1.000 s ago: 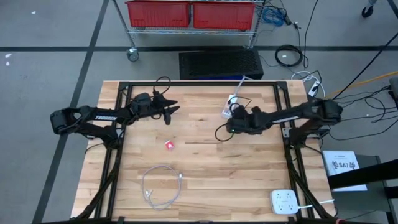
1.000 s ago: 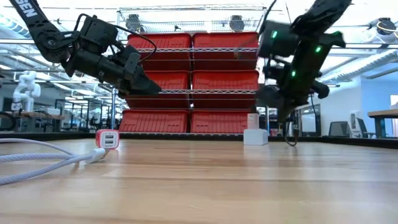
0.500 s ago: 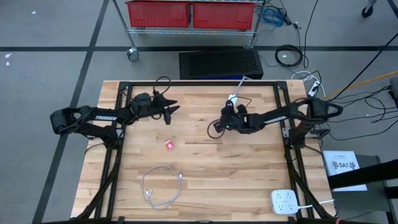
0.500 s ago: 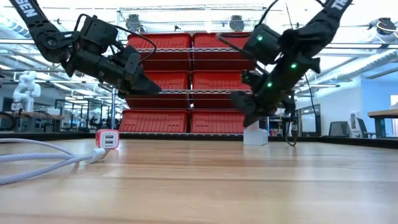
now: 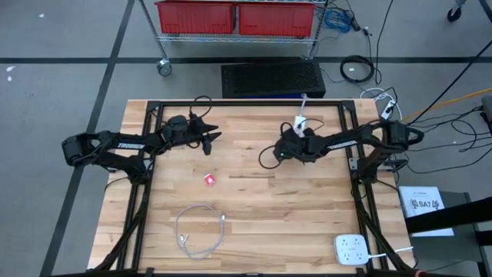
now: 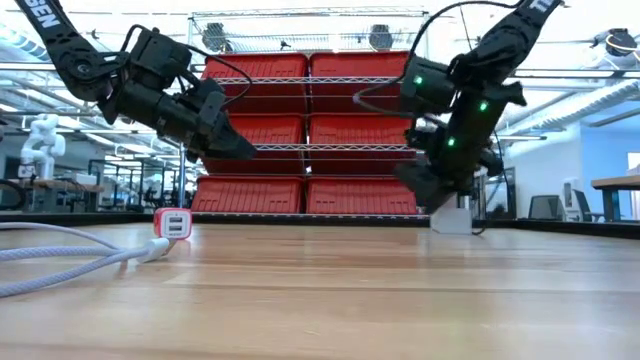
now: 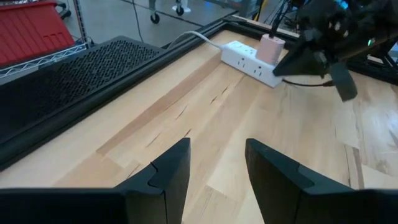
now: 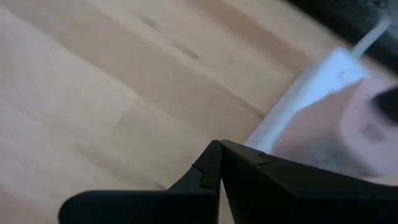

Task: Insert USB
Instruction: Move the top middle white outlet extension to the top right of the table

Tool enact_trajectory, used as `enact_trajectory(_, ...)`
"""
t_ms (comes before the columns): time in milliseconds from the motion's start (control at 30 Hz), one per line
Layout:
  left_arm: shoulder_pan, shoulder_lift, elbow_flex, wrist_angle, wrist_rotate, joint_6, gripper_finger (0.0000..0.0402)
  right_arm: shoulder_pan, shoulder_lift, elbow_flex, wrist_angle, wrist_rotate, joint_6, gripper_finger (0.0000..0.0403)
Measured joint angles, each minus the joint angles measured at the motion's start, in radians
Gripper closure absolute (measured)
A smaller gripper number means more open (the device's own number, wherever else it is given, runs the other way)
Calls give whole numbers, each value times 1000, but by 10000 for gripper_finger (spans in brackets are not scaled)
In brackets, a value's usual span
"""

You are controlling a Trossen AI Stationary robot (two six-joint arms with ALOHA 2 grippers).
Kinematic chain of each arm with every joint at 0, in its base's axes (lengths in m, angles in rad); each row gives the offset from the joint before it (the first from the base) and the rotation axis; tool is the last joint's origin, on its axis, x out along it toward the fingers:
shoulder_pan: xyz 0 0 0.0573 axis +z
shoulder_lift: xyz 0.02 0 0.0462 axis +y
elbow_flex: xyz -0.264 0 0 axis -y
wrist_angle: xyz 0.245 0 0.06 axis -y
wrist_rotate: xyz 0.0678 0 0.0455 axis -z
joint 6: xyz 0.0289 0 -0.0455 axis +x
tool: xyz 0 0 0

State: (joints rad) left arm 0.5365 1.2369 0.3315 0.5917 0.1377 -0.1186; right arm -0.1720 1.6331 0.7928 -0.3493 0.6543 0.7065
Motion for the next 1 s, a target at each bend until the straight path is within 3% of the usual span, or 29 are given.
enact_trajectory(133, 0, 0, 0, 0, 0, 0, 240, -1, -55, 0, -112, 44, 34, 403)
enact_trajectory(300, 0, 0, 0, 0, 0, 0, 240, 13, -164, 0, -104, 38, -33, 403)
enact_trajectory(400, 0, 0, 0, 0, 0, 0, 240, 33, -262, 0, -120, -57, -65, 403)
enact_trajectory(533, 0, 0, 0, 0, 0, 0, 240, 85, -340, 1, -185, -289, -30, 403)
enact_trajectory(633, 0, 0, 0, 0, 0, 1, 240, 140, -315, 1, -224, -312, 39, 403)
enact_trajectory(800, 0, 0, 0, 0, 0, -4, 240, 168, -192, 0, -289, -238, 168, 403)
enact_trajectory(1000, -1, 0, 0, -4, 0, 0, 240, 168, -114, 0, -552, -279, 354, 403)
